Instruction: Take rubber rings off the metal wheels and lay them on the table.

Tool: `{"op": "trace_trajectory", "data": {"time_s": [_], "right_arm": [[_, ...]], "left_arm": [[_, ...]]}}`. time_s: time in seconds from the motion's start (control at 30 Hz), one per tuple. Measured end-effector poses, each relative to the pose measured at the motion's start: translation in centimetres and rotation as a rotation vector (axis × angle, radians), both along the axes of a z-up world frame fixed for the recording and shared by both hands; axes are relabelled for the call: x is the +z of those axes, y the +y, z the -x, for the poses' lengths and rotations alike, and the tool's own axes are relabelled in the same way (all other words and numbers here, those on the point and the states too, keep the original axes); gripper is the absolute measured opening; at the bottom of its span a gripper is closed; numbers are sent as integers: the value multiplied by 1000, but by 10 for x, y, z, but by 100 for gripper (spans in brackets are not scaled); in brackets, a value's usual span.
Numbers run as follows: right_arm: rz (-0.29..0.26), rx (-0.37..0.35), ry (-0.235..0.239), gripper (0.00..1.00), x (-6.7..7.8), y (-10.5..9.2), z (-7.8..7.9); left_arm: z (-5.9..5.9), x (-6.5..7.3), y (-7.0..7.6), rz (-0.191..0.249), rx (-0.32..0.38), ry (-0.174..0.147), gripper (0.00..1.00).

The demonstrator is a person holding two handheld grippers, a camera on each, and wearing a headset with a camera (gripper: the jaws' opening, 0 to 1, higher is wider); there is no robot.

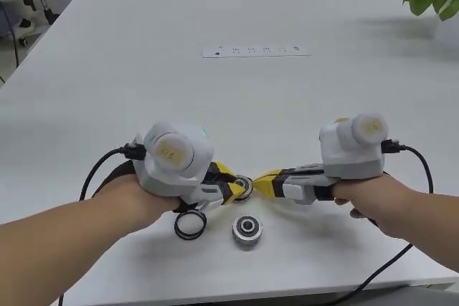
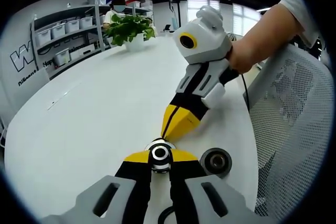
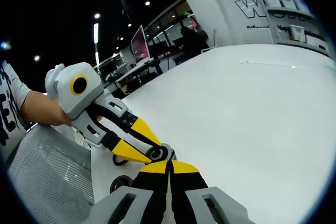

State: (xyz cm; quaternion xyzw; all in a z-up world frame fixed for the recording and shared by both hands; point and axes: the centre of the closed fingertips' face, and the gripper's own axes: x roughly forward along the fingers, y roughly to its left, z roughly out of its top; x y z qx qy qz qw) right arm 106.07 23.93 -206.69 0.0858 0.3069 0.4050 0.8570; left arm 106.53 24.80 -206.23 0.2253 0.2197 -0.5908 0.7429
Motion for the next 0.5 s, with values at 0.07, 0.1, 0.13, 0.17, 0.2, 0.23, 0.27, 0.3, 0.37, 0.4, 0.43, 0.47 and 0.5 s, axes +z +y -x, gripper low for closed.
{"op": "trace_trajectory", "data": {"time_s": [0.07, 0.1, 0.13, 0.17, 0.2, 0.23, 0.27, 0.3, 0.37, 0.4, 0.43, 0.47, 0.5], "right_arm": [[-6, -3, 3, 0, 1, 0, 1], [-10, -6, 6, 0, 1, 0, 0], [-21, -11, 9, 0, 2, 0, 0], [-28, -12, 12, 0, 3, 1, 0], [-25, -14, 11, 0, 4, 2, 1], [-25, -14, 10, 0, 3, 1, 0], [-26, -15, 11, 0, 3, 0, -1], [-28, -16, 13, 0, 3, 0, -1], [-31, -19, 15, 0, 3, 0, -1], [-34, -20, 18, 0, 4, 1, 0], [-37, -23, 22, 0, 4, 1, 0], [-40, -25, 25, 0, 5, 1, 0], [-40, -25, 25, 0, 5, 1, 0]], "left_arm": [[0, 0, 0, 0, 1, 0, 8], [0, 0, 0, 0, 0, -1, 8], [0, 0, 0, 0, 1, -1, 8], [0, 0, 0, 0, 1, -1, 8], [0, 0, 0, -1, 2, -2, 8], [0, 0, 0, -1, 2, -3, 8], [0, 0, -1, -4, 4, -4, 8], [-1, 0, -1, -5, 5, -6, 8], [0, 1, -1, -7, 5, -7, 8], [0, 1, -1, -7, 5, -7, 8], [0, 1, -1, -7, 5, -7, 8], [0, 1, -1, -7, 5, -8, 8], [0, 1, -1, -8, 5, -9, 8]]}}
